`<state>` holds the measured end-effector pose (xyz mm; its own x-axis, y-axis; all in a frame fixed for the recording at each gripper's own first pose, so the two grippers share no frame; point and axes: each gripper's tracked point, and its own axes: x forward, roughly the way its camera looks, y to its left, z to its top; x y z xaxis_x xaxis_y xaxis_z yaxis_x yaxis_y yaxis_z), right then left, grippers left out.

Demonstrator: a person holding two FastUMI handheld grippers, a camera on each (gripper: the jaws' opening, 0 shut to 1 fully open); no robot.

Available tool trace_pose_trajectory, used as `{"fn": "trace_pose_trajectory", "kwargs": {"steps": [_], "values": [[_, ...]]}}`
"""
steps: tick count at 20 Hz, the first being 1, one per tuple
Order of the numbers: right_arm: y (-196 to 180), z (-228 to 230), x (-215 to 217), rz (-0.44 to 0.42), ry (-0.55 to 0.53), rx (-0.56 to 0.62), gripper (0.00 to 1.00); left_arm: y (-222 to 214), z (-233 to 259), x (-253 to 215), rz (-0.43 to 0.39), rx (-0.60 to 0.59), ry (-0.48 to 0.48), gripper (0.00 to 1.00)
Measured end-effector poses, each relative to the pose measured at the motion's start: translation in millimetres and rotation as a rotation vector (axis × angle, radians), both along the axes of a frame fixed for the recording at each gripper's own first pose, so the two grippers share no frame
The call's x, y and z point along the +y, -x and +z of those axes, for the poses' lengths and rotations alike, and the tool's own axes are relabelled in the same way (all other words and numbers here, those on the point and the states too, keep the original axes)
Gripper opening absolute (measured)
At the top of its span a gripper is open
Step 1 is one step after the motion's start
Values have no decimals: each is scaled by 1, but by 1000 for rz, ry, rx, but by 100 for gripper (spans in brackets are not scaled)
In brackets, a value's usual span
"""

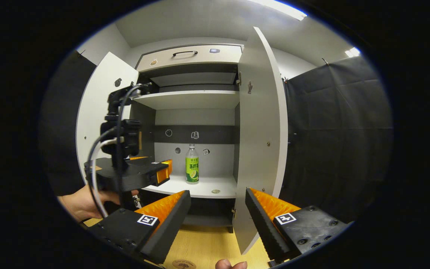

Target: Grasp the bottle in the cabinet with the left hand and place it on the coaster, then close the right door with the right hand and the left door with the left hand.

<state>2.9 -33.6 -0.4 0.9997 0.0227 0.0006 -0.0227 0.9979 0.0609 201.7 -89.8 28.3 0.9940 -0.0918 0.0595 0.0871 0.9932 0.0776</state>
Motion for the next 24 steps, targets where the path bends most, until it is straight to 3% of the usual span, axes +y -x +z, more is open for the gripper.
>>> {"fn": "trace_pose_trajectory", "kwargs": {"steps": [4, 12, 18, 22, 24], "values": [[-5, -1, -18, -23, 18, -12, 98, -59, 7, -18, -5, -36, -40, 94], [-13, 4, -33, -34, 25, -41, 98, -157, -21, -39, 35, 39, 32, 94], [-20, 0, -36, -28, 22, -45, 98, -200, -42, -31, 104, 68, 28, 92], [-21, -1, -43, -45, -5, -44, 98, -228, -52, -23, 135, 122, 163, 95], [-22, -1, -47, -58, 4, -49, 98, -233, -50, -21, 133, 111, 142, 95]]}}
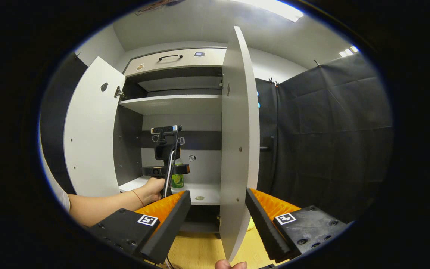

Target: Grasp the bottle in the cabinet with the left hand and place it on the coaster, then close the right door with the right hand and the left door with the left hand.

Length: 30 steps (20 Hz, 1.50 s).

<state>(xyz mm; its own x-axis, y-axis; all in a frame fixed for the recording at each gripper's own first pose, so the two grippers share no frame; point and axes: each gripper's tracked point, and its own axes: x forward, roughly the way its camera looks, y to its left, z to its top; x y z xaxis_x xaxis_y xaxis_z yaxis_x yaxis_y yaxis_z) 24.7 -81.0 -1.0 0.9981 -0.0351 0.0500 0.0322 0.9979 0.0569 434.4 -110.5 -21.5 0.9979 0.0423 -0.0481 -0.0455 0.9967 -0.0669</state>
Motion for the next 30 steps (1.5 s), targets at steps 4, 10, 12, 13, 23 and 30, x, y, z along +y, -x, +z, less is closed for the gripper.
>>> {"fn": "trace_pose_trajectory", "kwargs": {"steps": [4, 10, 12, 13, 23, 30], "values": [[-3, -2, -4, -12, -1, 7, 98, -4, -1, -2, -26, 3, -50, 92], [2, 2, 0, -3, -4, -7, 98, 14, 15, 1, -51, -39, -98, 77], [4, 3, -1, -16, -8, -12, 97, 31, 26, -3, -77, -61, -97, 77], [6, 2, -1, -19, -6, -10, 97, 42, 32, -3, -89, -69, -94, 77], [31, 8, 3, -38, -2, -21, 97, 184, 51, 2, -192, -127, -72, 76], [42, 8, 10, -30, 6, -31, 98, 272, 6, 11, -231, -138, -63, 77]]}}
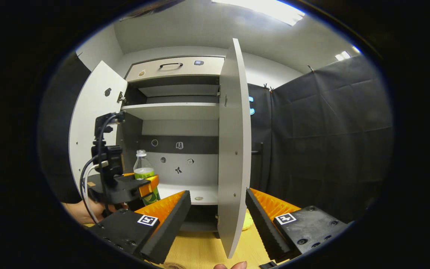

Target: Grasp the bottle in the cabinet with the left hand and place it on the coaster, then close the right door with the right hand and the left door with the left hand.

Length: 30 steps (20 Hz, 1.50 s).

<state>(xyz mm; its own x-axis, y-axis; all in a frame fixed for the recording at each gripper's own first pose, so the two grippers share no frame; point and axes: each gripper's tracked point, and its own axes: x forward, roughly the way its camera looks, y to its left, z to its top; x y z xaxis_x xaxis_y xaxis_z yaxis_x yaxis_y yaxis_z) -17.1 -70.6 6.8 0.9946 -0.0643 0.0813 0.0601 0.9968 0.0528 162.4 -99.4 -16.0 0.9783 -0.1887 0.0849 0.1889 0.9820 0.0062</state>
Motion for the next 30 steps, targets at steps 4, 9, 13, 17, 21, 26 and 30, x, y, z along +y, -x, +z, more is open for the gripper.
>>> {"fn": "trace_pose_trajectory", "kwargs": {"steps": [4, 9, 13, 17, 21, 26, 30], "values": [[1, -2, 4, 7, 10, 3, 97, 41, -38, -3, -10, -10, -7, 77], [-3, -3, 5, 22, 38, 1, 97, 80, -93, -14, -73, -15, 25, 77], [-10, -7, 3, 31, 56, 2, 97, 102, -149, -20, -95, 43, 29, 77], [-15, -10, -2, 38, 74, -3, 98, 123, -201, -33, -149, 78, 30, 77], [-21, -16, -3, 49, 76, -1, 98, 133, -250, -39, -165, 126, 1, 77], [-29, -23, -5, 43, 60, 8, 98, 145, -297, -42, -191, 158, -4, 77], [-28, -29, -8, 42, 73, 23, 98, 148, -320, -39, -179, 167, -16, 78]]}}
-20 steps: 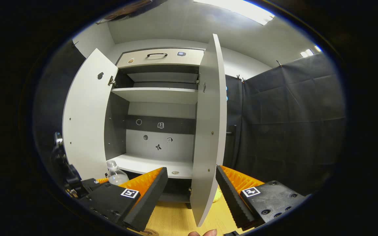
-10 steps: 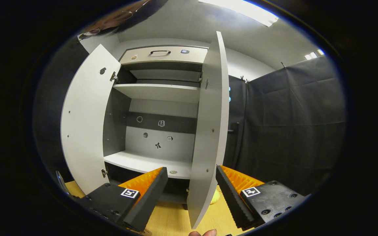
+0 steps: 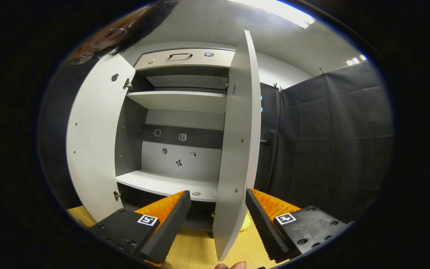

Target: Grasp the bottle in the cabinet with the left hand and place it on the coaster, then close the right door with the right hand and the left door with the left hand.

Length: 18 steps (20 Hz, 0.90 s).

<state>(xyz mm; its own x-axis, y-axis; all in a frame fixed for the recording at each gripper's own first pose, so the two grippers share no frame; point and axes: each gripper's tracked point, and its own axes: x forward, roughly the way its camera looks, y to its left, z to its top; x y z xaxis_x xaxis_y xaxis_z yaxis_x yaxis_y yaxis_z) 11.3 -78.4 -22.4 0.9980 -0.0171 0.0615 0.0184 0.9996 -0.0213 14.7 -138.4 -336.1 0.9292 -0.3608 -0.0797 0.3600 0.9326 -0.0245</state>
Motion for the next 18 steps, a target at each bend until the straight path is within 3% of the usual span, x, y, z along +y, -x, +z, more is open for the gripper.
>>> {"fn": "trace_pose_trajectory", "kwargs": {"steps": [9, 12, 18], "values": [[-1, -17, -5, -18, -24, 53, 98, 2, -28, -7, -3, 52, -11, 81], [-2, -21, -5, -18, -25, 68, 98, 3, -31, -3, 7, 80, -12, 95], [-2, -22, -5, -20, -41, 82, 98, 23, -45, 0, -23, 142, -54, 95]]}}
